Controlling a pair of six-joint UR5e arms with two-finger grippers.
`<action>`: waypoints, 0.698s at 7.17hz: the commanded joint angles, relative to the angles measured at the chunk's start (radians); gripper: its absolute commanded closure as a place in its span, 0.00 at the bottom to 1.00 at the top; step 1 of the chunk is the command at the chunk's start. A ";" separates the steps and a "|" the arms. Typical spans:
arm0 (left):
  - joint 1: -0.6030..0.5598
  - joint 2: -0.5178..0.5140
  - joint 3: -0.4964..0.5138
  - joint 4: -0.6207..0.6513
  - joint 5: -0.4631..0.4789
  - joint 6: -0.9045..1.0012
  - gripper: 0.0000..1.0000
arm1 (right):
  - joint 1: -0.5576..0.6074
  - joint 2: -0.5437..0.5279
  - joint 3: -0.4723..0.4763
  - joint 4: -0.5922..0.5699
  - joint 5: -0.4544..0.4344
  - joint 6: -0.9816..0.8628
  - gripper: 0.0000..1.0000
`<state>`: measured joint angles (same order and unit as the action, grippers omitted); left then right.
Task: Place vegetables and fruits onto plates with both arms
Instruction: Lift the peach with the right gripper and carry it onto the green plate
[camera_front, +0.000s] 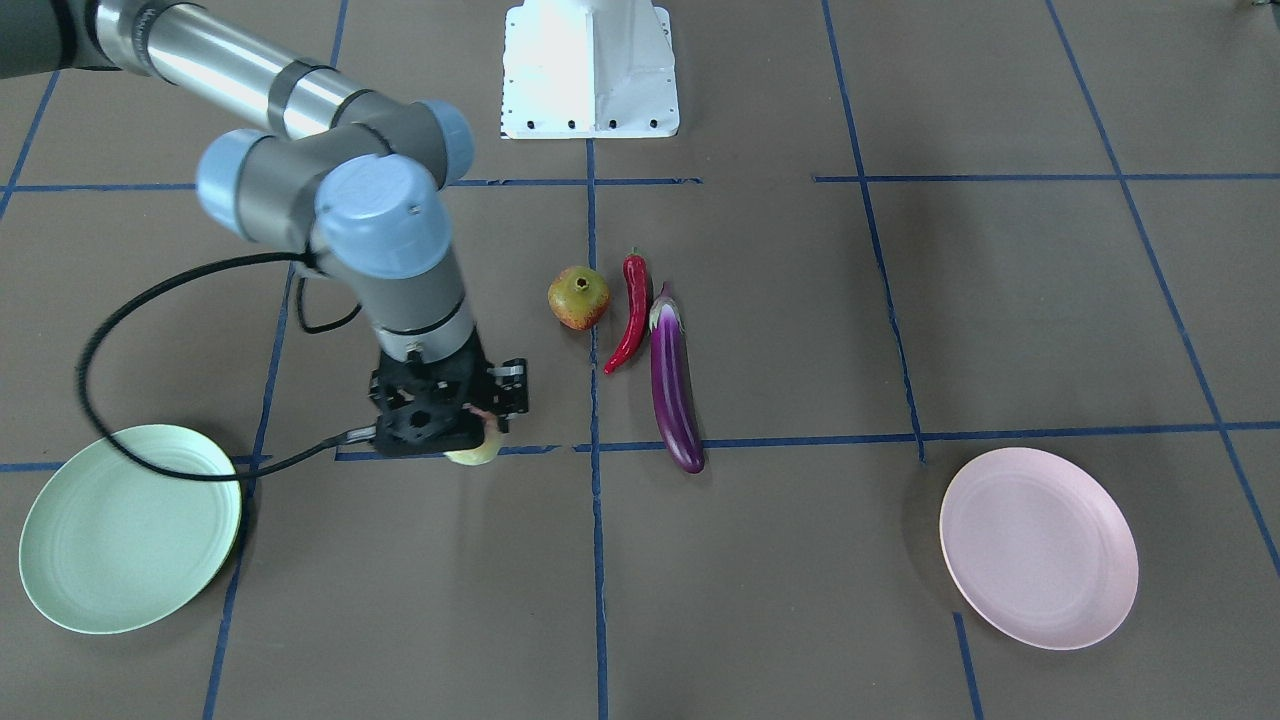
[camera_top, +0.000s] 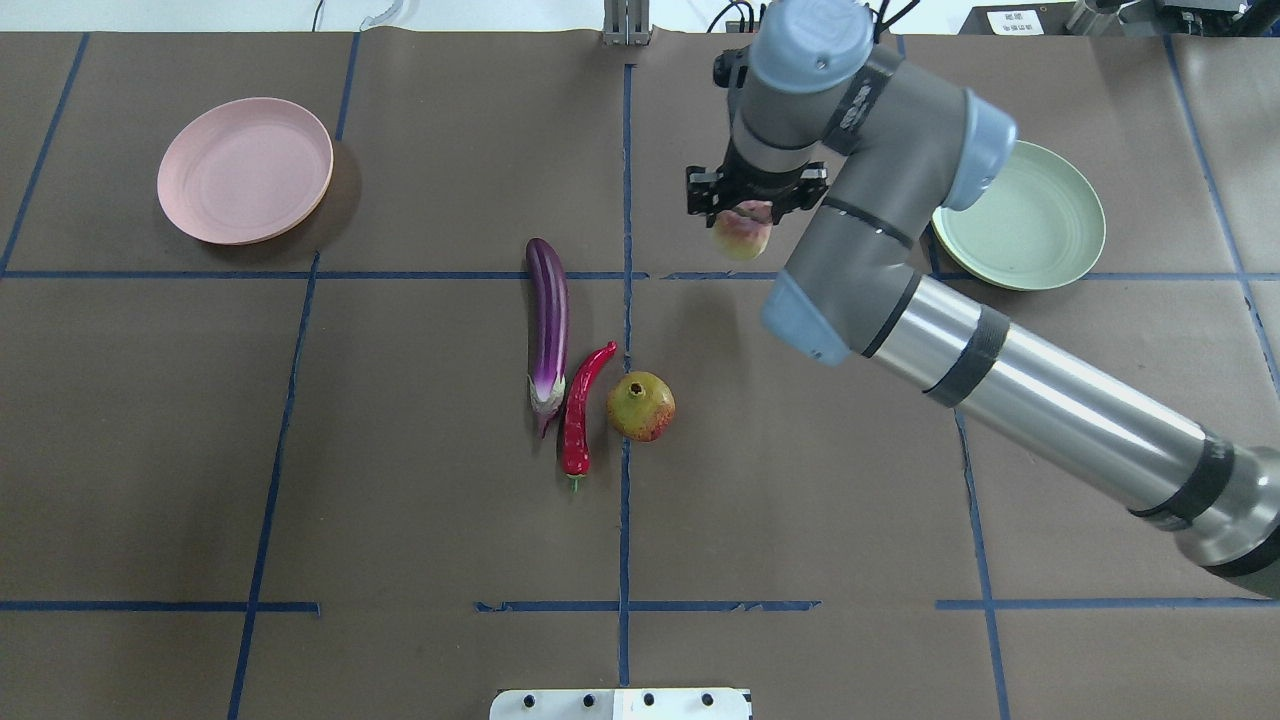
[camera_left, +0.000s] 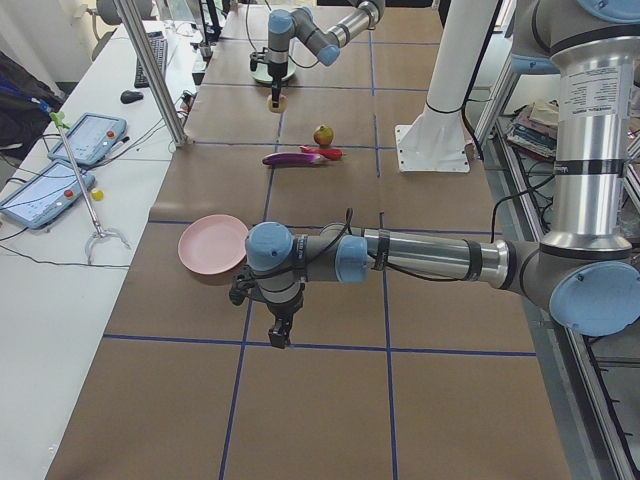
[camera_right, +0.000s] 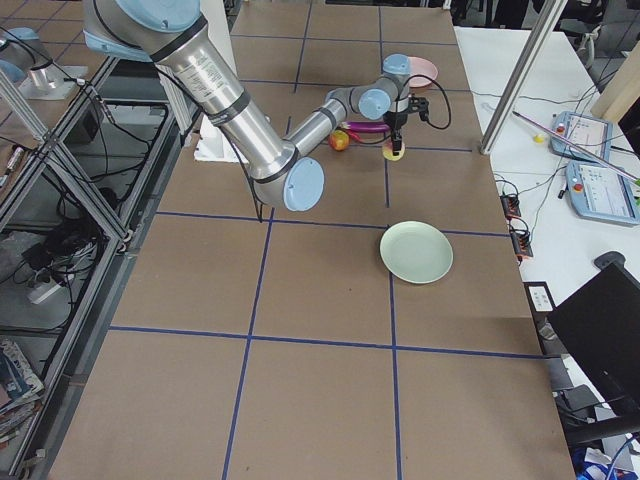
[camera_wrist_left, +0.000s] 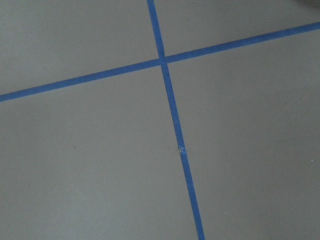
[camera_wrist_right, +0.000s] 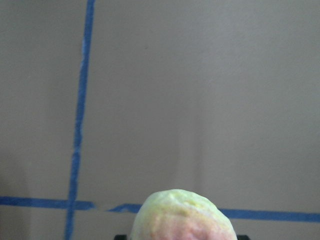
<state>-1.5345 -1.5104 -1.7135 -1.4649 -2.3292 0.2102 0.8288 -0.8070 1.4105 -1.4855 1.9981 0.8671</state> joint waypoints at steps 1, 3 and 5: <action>0.001 -0.001 0.000 0.000 -0.001 0.000 0.00 | 0.201 -0.148 -0.005 0.007 0.094 -0.407 1.00; 0.001 -0.001 0.000 0.000 -0.001 0.000 0.00 | 0.318 -0.278 -0.019 0.010 0.172 -0.638 1.00; 0.004 -0.001 0.000 0.000 -0.001 0.000 0.00 | 0.314 -0.319 -0.094 0.152 0.179 -0.629 0.75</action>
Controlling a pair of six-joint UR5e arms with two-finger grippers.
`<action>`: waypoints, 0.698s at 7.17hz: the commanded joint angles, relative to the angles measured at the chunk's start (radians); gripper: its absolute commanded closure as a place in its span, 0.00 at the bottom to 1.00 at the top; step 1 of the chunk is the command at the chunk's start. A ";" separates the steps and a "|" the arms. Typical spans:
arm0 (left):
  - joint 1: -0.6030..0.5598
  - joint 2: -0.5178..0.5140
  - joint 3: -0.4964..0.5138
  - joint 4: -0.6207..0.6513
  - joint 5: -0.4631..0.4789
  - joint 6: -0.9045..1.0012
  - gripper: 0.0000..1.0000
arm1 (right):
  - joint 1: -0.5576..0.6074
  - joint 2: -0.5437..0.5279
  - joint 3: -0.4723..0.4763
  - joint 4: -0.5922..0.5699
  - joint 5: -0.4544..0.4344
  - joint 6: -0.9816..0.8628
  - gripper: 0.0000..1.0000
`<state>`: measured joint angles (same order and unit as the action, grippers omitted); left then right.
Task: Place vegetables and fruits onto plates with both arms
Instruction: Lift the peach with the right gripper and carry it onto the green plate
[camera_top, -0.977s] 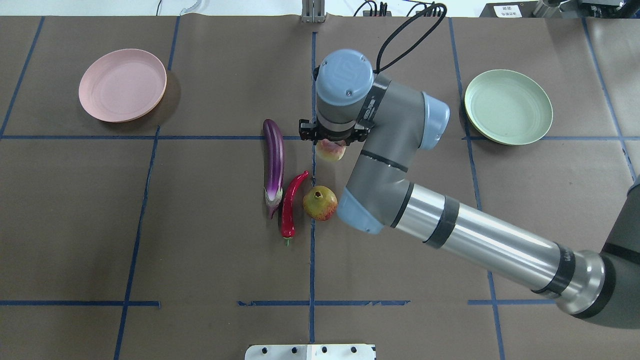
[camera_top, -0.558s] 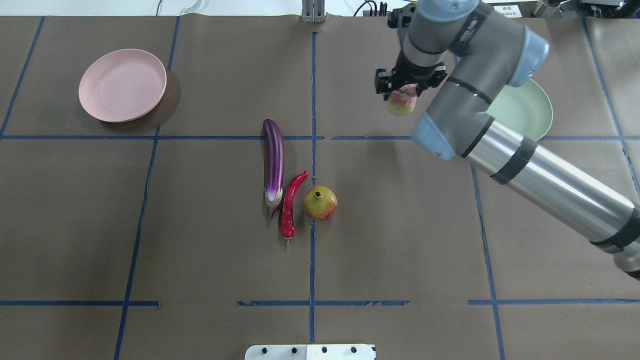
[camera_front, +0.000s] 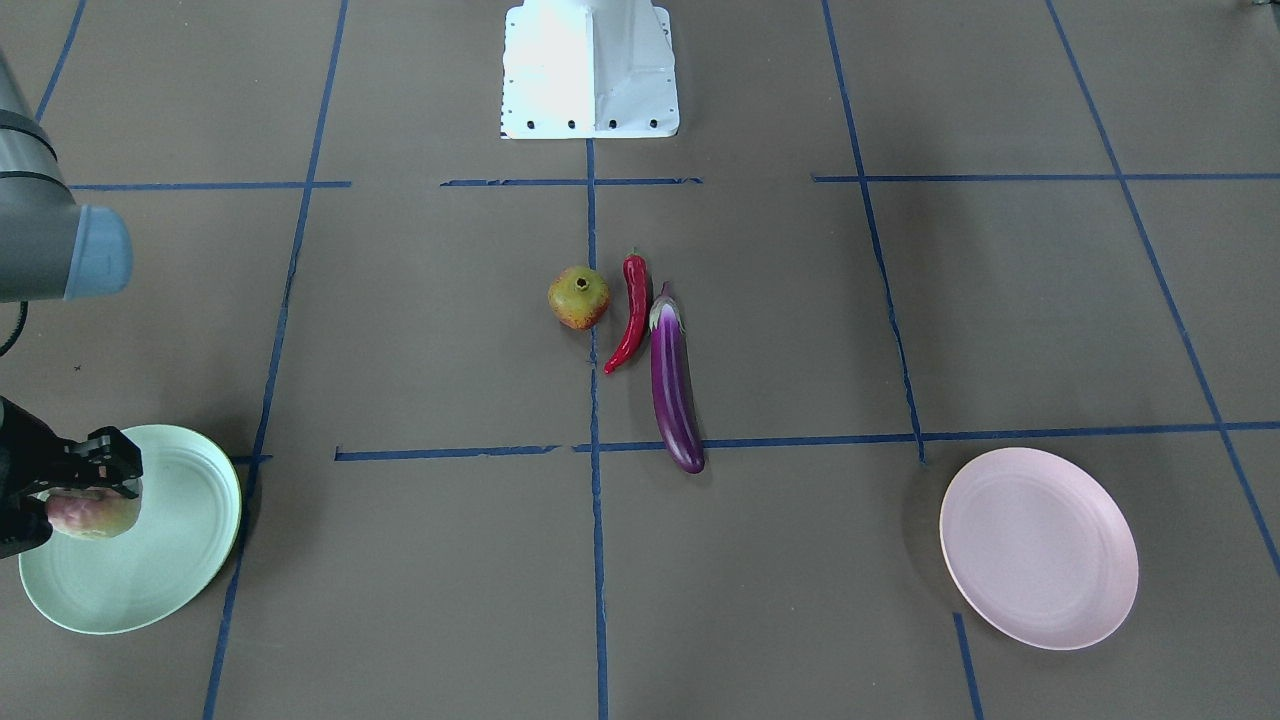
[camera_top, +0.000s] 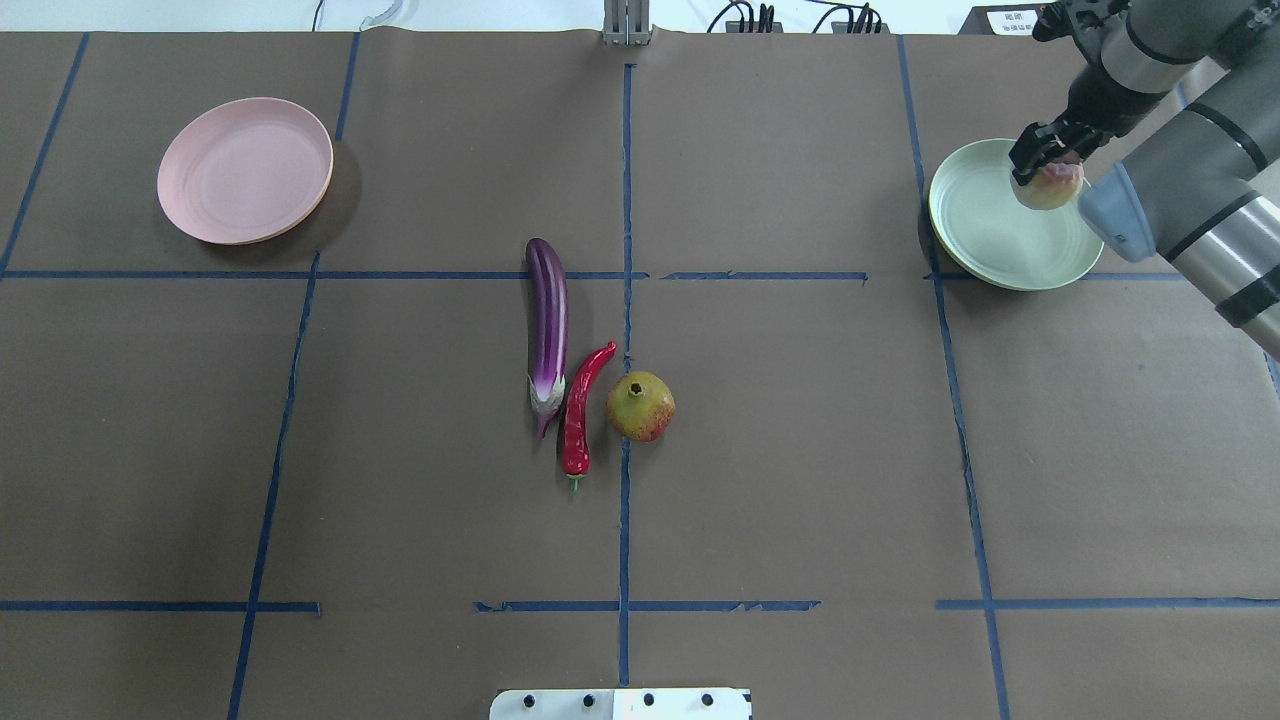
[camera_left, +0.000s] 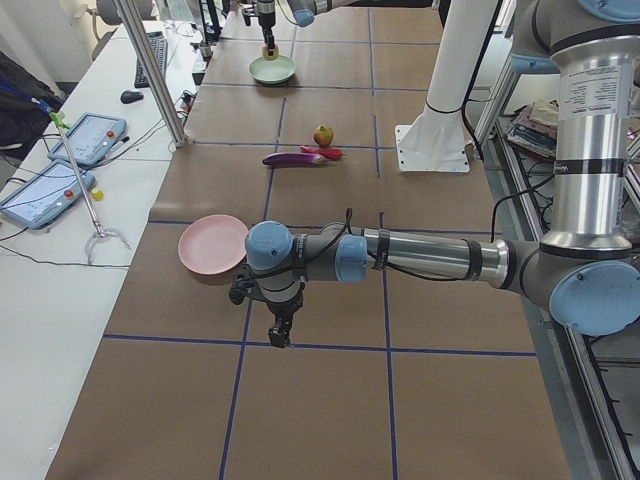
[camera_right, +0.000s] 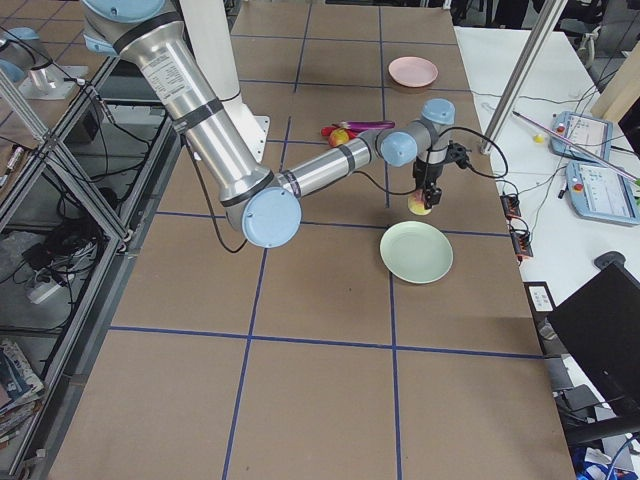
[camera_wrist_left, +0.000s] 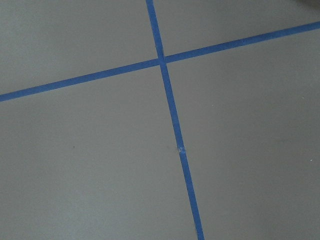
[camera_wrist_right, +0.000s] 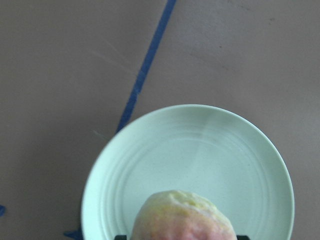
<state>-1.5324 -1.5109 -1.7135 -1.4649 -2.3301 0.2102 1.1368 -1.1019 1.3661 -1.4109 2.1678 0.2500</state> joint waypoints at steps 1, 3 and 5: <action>0.002 0.000 -0.002 0.000 0.000 0.000 0.00 | -0.008 -0.026 -0.062 0.085 0.020 -0.011 0.49; 0.002 0.000 -0.002 -0.002 0.000 0.000 0.00 | -0.026 -0.029 -0.062 0.087 0.018 -0.011 0.01; 0.002 0.000 -0.002 -0.002 0.000 0.000 0.00 | -0.028 -0.016 0.018 0.076 0.021 0.076 0.00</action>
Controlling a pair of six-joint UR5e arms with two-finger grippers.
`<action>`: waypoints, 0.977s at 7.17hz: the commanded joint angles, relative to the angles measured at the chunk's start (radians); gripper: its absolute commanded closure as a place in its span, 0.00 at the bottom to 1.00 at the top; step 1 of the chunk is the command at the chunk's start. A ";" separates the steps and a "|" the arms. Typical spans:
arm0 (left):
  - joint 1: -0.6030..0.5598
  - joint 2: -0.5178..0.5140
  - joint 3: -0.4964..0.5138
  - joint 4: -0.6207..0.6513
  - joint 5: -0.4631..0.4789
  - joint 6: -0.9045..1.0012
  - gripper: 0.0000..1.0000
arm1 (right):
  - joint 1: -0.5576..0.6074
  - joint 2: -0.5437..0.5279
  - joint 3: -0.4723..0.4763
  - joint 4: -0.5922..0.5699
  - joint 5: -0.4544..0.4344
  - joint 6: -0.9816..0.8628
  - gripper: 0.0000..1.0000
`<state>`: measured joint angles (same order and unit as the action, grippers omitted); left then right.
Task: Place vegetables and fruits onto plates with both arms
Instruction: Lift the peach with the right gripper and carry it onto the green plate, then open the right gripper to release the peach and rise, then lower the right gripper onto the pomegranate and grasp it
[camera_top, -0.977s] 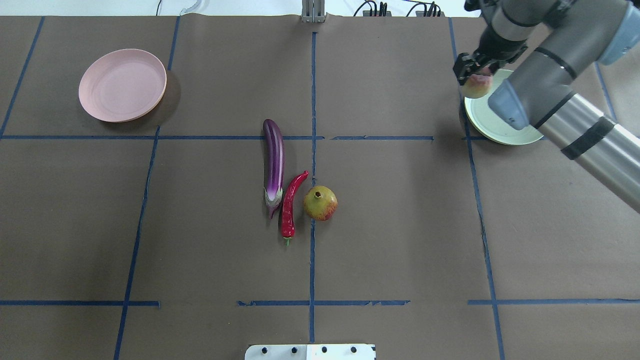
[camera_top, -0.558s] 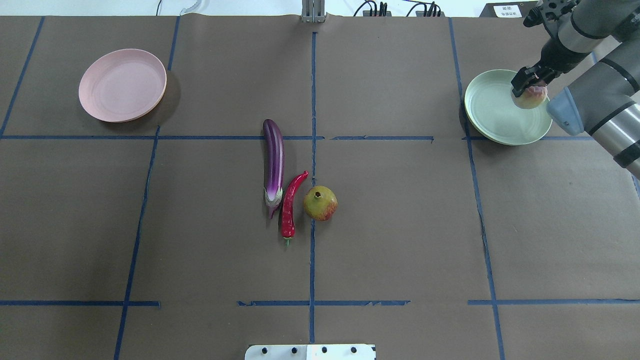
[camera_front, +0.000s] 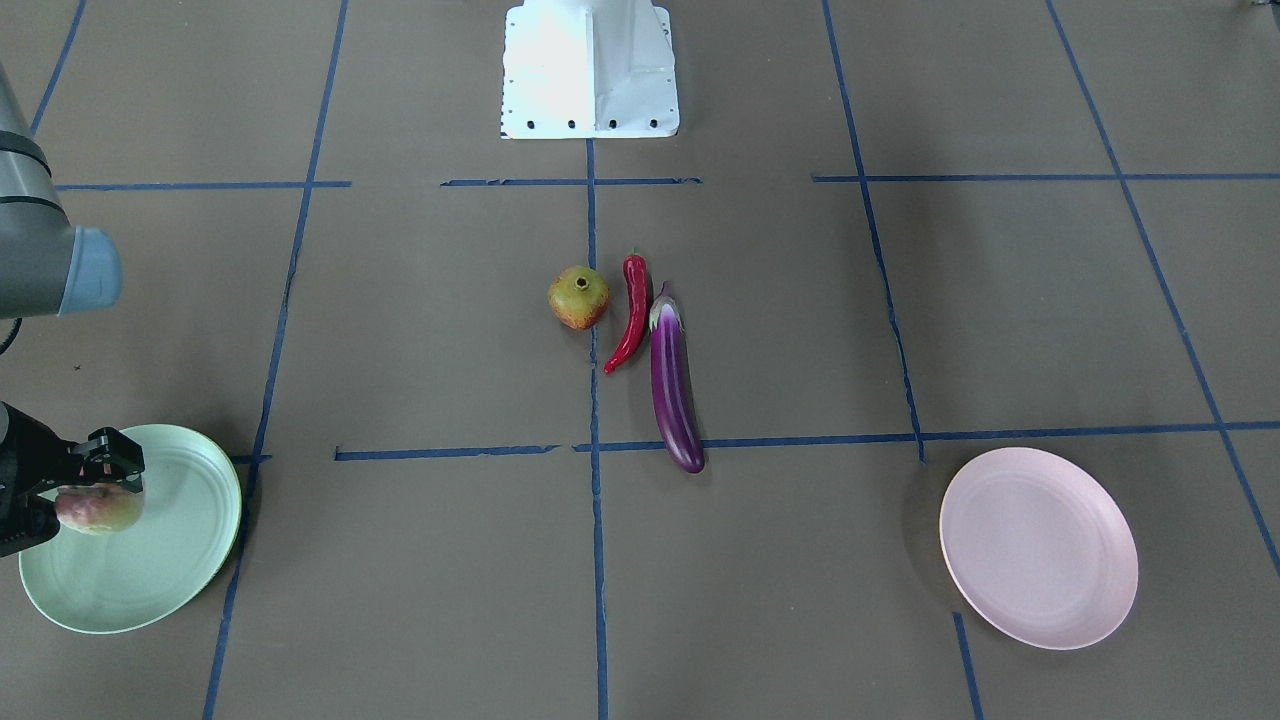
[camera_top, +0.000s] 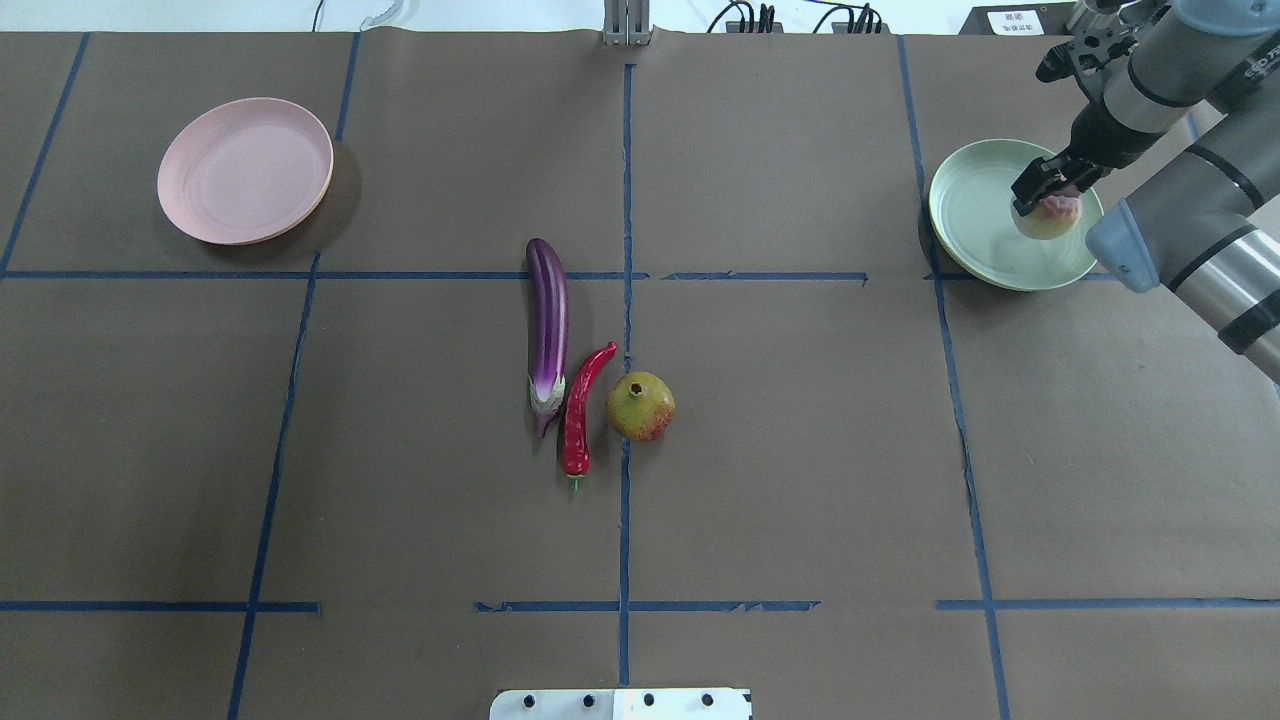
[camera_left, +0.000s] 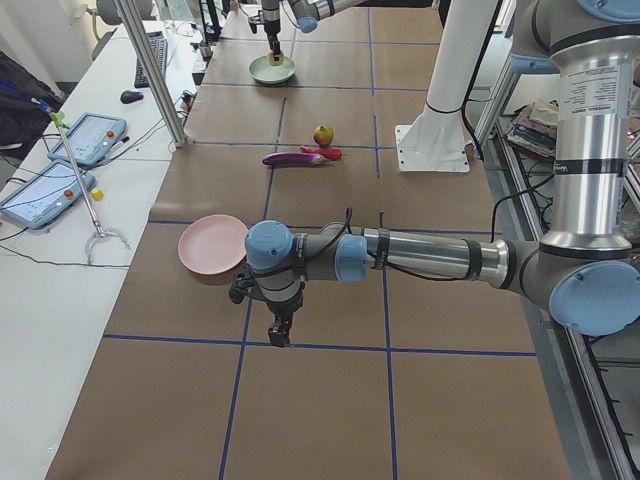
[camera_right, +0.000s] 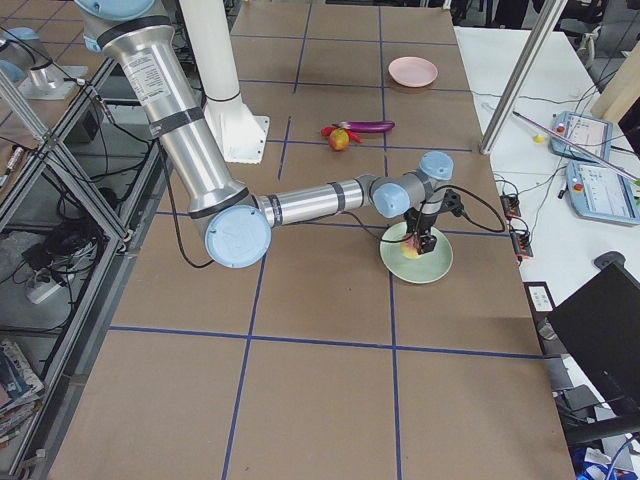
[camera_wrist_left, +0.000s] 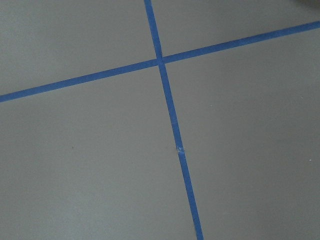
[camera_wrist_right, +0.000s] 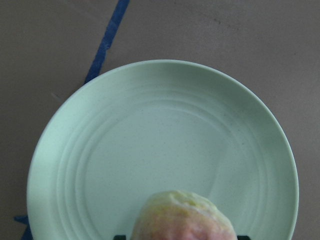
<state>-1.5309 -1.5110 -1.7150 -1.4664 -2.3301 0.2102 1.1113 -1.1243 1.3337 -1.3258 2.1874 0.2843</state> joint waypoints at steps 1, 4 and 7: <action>0.000 0.000 0.000 0.000 0.000 0.000 0.00 | -0.002 0.008 0.127 -0.027 0.008 0.073 0.00; 0.000 0.000 0.001 0.000 0.000 0.000 0.00 | -0.144 0.087 0.418 -0.286 -0.010 0.409 0.00; 0.002 -0.002 0.001 0.000 0.002 0.000 0.00 | -0.495 0.262 0.403 -0.289 -0.332 0.828 0.00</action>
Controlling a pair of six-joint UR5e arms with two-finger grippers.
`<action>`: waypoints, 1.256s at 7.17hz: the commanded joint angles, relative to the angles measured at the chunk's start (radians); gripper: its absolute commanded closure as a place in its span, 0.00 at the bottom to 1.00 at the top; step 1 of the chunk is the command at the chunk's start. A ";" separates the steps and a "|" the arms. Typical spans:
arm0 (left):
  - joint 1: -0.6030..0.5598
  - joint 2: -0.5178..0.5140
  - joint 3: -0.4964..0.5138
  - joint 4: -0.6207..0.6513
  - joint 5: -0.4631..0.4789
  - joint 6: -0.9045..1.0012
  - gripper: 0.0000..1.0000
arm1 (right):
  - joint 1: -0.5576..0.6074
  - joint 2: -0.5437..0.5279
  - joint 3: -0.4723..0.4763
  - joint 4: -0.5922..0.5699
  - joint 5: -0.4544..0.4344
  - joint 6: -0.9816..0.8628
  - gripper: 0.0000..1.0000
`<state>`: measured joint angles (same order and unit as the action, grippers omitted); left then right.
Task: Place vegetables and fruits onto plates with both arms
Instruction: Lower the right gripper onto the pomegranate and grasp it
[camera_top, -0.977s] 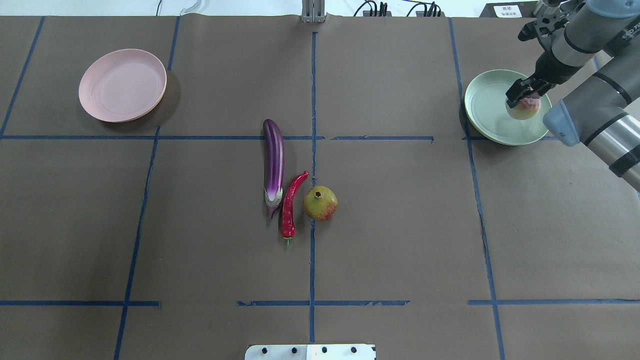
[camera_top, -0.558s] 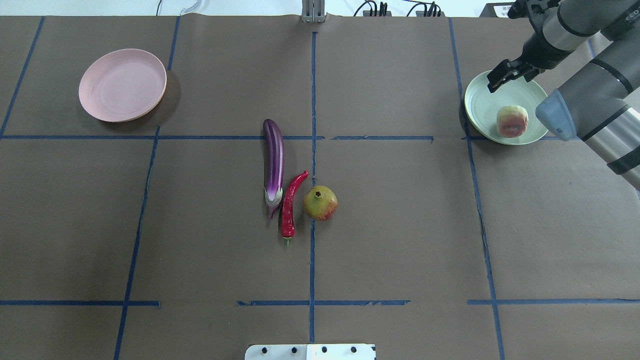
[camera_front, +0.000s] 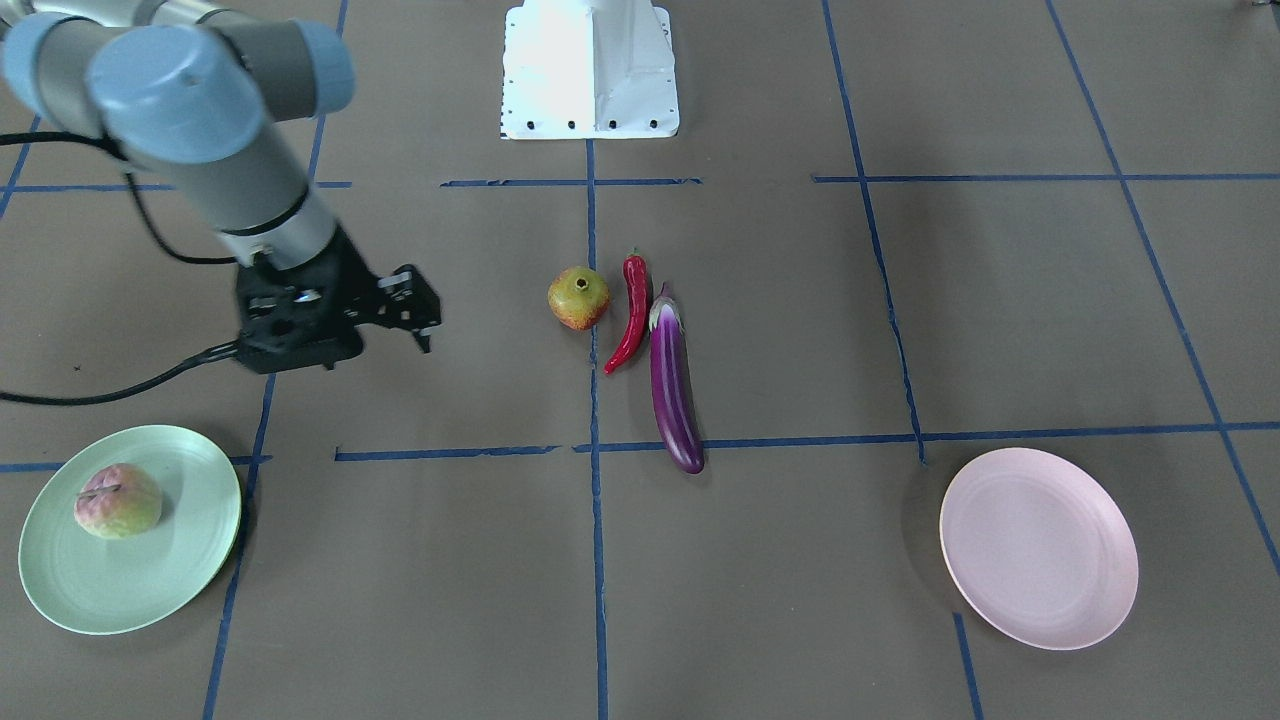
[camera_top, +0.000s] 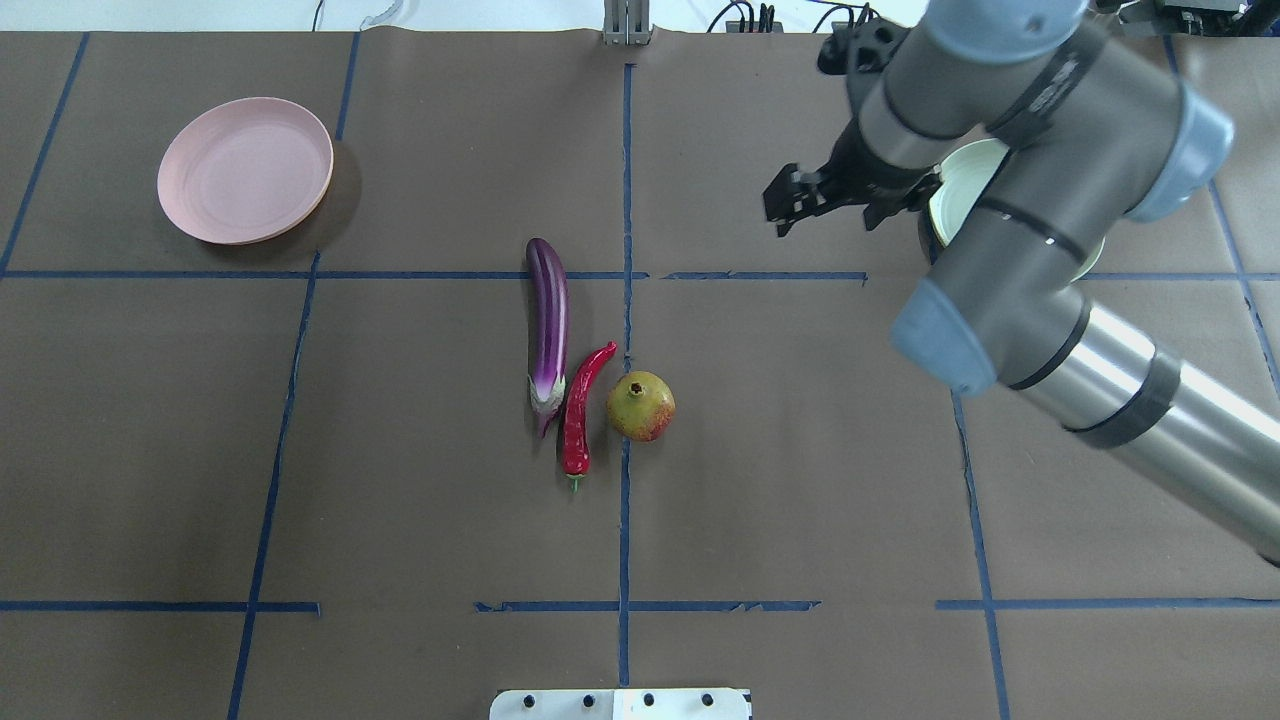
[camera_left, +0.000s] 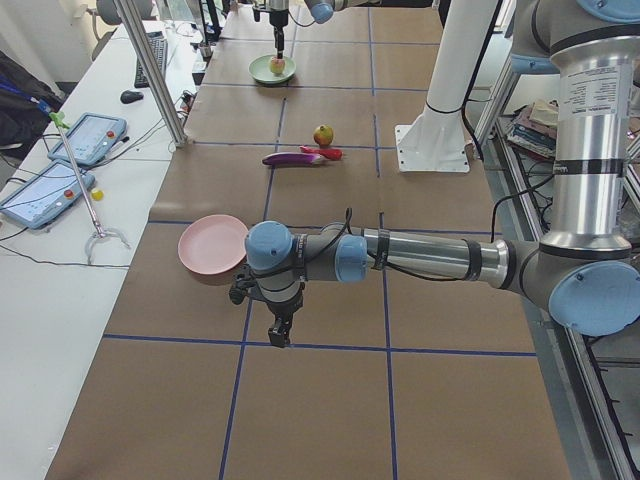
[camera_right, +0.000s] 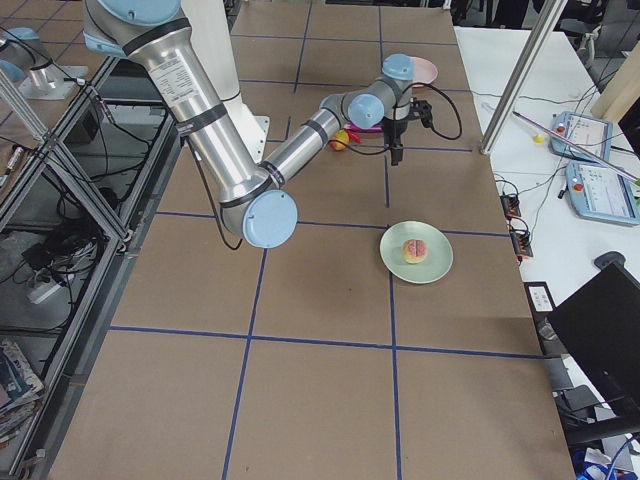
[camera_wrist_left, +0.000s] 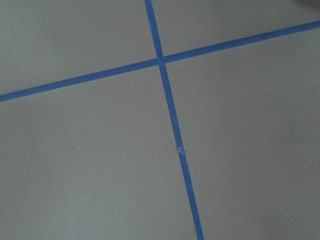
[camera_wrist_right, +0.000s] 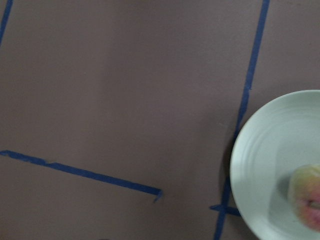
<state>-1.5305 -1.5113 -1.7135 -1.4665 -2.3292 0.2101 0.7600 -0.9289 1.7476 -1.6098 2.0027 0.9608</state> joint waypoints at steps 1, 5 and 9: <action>0.001 -0.001 0.000 0.000 0.001 0.000 0.00 | -0.209 0.120 -0.063 -0.004 -0.210 0.227 0.00; 0.001 -0.001 0.000 0.000 -0.001 0.000 0.00 | -0.317 0.188 -0.198 -0.004 -0.318 0.262 0.00; 0.001 -0.001 0.002 0.000 0.001 0.000 0.00 | -0.349 0.182 -0.237 -0.007 -0.329 0.248 0.00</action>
<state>-1.5294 -1.5125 -1.7121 -1.4659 -2.3286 0.2102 0.4162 -0.7483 1.5237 -1.6169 1.6765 1.2109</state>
